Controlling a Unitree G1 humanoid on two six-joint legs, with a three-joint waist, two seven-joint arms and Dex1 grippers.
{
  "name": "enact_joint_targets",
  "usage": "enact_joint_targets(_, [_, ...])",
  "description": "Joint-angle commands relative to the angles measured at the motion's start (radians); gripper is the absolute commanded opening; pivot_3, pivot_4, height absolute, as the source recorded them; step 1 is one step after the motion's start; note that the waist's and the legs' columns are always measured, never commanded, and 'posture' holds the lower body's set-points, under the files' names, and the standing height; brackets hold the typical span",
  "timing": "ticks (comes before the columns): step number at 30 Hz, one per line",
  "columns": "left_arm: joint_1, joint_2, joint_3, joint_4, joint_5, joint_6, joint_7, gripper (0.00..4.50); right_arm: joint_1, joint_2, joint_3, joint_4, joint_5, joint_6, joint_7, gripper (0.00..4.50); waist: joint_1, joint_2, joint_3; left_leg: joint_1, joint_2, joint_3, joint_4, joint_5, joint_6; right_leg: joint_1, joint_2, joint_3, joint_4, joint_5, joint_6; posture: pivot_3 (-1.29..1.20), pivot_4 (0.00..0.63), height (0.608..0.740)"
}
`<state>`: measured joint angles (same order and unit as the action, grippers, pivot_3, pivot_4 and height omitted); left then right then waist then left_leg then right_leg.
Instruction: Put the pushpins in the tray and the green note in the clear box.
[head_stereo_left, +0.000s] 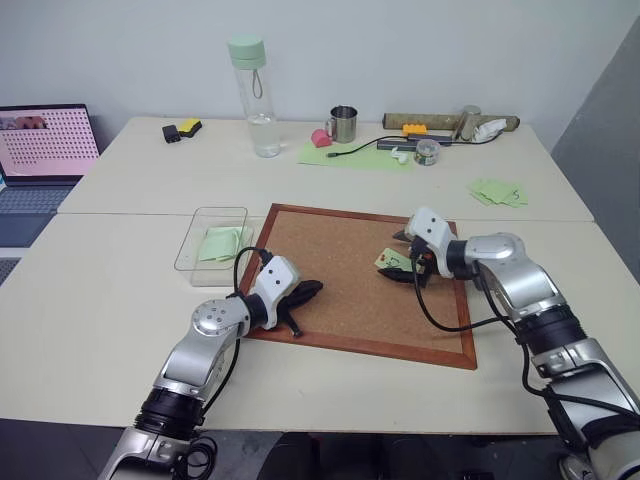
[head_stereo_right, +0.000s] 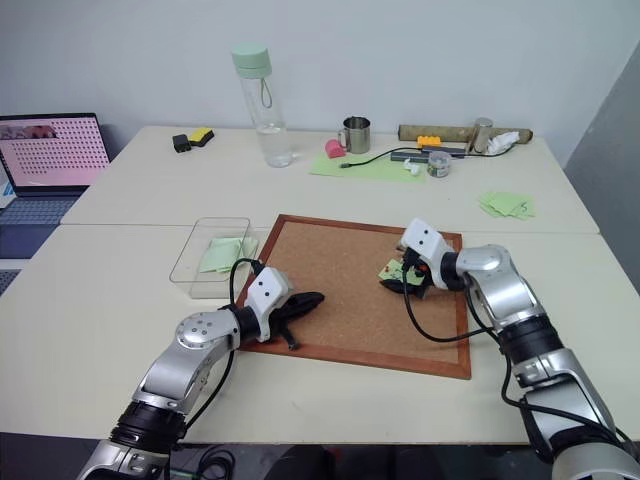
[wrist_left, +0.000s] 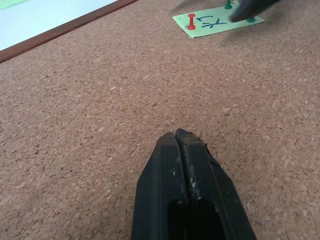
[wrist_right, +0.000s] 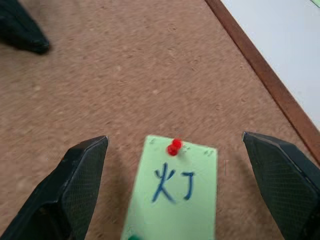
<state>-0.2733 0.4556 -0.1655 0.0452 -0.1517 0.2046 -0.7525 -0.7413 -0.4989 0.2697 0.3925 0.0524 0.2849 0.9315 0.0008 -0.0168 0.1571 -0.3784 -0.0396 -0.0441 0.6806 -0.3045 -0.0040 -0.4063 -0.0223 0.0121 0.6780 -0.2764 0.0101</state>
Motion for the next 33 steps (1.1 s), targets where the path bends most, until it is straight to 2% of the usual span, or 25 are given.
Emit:
enact_joint_targets(1, [0.032,-0.001,-0.017,-0.012,0.019,0.016,0.001,0.02,-0.044,0.022,-0.012,0.083,-0.023,-0.065,-0.007,4.50,-0.002,0.000,0.000,0.000,0.000,0.000,0.000,0.000,0.000,0.000,0.000,0.000,0.000,0.000,0.000,0.00,0.150,0.740])
enact_joint_targets(2, [0.034,-0.001,-0.017,-0.015,0.020,0.017,0.003,0.02,-0.048,0.027,-0.014,0.096,-0.026,-0.075,-0.005,4.50,-0.002,0.000,0.000,0.000,0.000,0.000,0.000,0.000,0.000,0.000,0.000,0.000,0.000,0.000,0.000,0.00,0.150,0.740])
enact_joint_targets(5, [0.043,-0.004,-0.011,-0.027,0.018,0.025,0.013,0.00,-0.051,0.039,-0.020,0.123,-0.033,-0.098,-0.003,4.07,-0.003,0.000,0.000,0.000,0.000,0.000,0.000,0.000,0.000,0.000,0.000,0.000,0.000,0.000,0.000,0.00,0.150,0.740])
enact_joint_targets(7, [0.047,-0.003,-0.011,-0.033,0.018,0.029,0.017,0.00,-0.056,0.049,-0.023,0.148,-0.036,-0.112,-0.004,3.55,-0.004,0.000,0.000,0.000,0.000,0.000,0.000,0.000,0.000,0.000,0.000,0.000,0.000,0.000,0.000,0.00,0.150,0.740])
enact_joint_targets(25, [0.059,-0.001,-0.003,-0.048,0.019,0.043,0.027,0.00,-0.071,0.072,-0.034,0.213,-0.041,-0.133,0.030,0.08,-0.005,0.000,0.000,0.000,0.000,0.000,0.000,0.000,0.000,0.000,0.000,0.000,0.001,0.000,0.000,0.00,0.150,0.740])
enact_joint_targets(33, [0.062,-0.008,-0.005,-0.039,0.023,0.047,0.039,0.00,-0.062,0.072,-0.043,0.174,-0.026,-0.110,0.049,0.03,-0.005,0.000,0.000,0.000,0.000,0.000,0.000,0.000,0.000,0.000,0.000,0.000,0.001,0.000,0.000,0.00,0.150,0.740])
